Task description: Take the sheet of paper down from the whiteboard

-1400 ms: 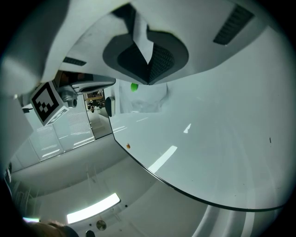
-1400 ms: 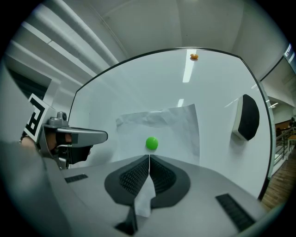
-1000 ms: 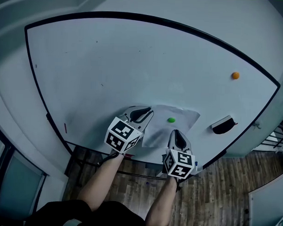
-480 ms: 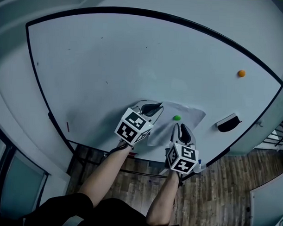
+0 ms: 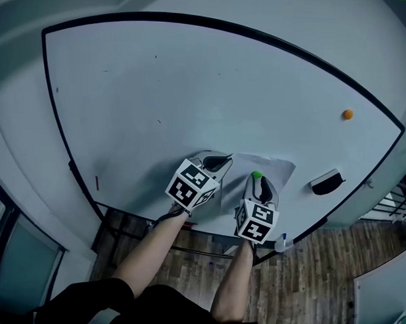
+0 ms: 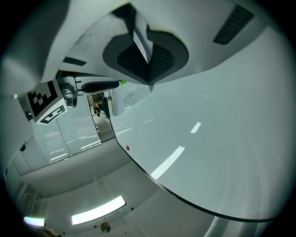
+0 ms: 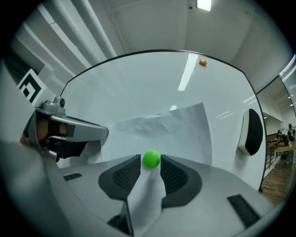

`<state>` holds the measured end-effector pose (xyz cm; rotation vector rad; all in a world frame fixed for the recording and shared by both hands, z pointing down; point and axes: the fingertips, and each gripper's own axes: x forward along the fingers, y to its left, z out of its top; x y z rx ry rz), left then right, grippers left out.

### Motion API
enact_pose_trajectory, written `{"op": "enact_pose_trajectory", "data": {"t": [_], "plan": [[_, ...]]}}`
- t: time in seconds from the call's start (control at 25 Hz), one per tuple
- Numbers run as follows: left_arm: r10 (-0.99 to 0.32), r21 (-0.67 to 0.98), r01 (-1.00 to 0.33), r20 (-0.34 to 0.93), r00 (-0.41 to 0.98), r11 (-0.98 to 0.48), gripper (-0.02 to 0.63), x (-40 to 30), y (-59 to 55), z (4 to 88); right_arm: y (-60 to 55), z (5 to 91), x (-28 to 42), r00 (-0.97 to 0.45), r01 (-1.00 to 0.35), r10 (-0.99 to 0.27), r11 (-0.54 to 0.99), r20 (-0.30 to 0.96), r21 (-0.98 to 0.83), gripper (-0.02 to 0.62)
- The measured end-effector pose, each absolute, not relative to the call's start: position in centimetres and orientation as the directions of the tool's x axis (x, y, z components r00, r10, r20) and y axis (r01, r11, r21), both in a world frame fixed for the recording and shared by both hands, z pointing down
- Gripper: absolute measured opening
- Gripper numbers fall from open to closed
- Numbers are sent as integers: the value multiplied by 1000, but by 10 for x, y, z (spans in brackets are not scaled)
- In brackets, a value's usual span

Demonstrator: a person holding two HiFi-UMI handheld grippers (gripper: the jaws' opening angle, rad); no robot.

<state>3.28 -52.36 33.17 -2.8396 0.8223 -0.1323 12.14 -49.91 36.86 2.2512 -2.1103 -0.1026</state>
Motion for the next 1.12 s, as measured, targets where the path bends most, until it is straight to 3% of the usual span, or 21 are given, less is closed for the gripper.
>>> {"op": "enact_pose_trajectory", "data": {"t": [1.12], "plan": [[-547, -161, -540, 2, 837, -826, 20, 28, -525, 343, -510, 364, 124, 160, -981, -987, -160, -13, 112, 130]]}}
